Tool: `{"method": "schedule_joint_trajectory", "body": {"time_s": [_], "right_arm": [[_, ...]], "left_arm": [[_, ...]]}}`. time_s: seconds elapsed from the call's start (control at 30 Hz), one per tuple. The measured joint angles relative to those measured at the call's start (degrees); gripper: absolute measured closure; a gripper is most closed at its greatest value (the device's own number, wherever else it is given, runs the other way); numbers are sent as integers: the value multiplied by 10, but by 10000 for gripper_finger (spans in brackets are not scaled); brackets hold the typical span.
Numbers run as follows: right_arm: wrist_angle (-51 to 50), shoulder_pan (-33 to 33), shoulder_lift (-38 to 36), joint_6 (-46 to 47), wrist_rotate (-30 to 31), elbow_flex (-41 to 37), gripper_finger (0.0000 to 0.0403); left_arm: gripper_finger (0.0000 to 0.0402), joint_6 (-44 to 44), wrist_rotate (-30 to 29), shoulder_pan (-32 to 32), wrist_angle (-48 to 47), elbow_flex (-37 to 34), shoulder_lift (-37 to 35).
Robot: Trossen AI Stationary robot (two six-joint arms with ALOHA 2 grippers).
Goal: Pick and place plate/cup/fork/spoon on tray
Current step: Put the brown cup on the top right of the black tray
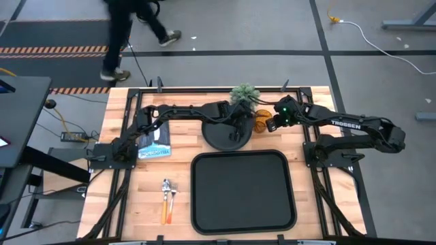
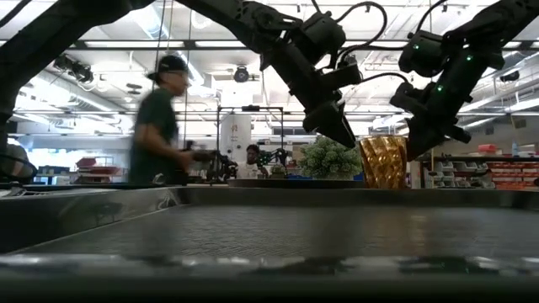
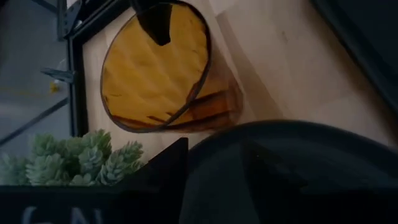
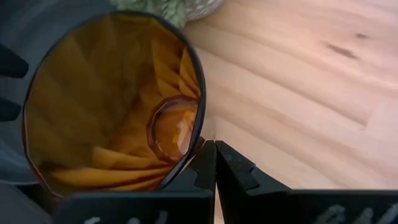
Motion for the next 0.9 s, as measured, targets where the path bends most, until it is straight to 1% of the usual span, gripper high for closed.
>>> {"method": "schedule_joint_trajectory", "body": {"time_s": [0.13,0.33,0.5,0.6,0.73,0.9], "right_arm": [[13,10,17,-5,-13,0,392],[30,29,33,-5,-15,0,392],[31,44,34,-5,-16,0,392],[30,48,33,-5,-22,0,392],[30,49,30,-5,-58,0,392],[30,51,15,-4,-62,0,392]], "left_arm": [[242,30,-35,-15,-11,0,0],[241,63,-50,-30,-15,0,0],[241,79,-99,-41,-20,0,-4],[241,86,-100,-44,-24,0,-10],[241,100,-78,-41,-18,0,-13],[241,120,-53,-31,3,0,-13]]}}
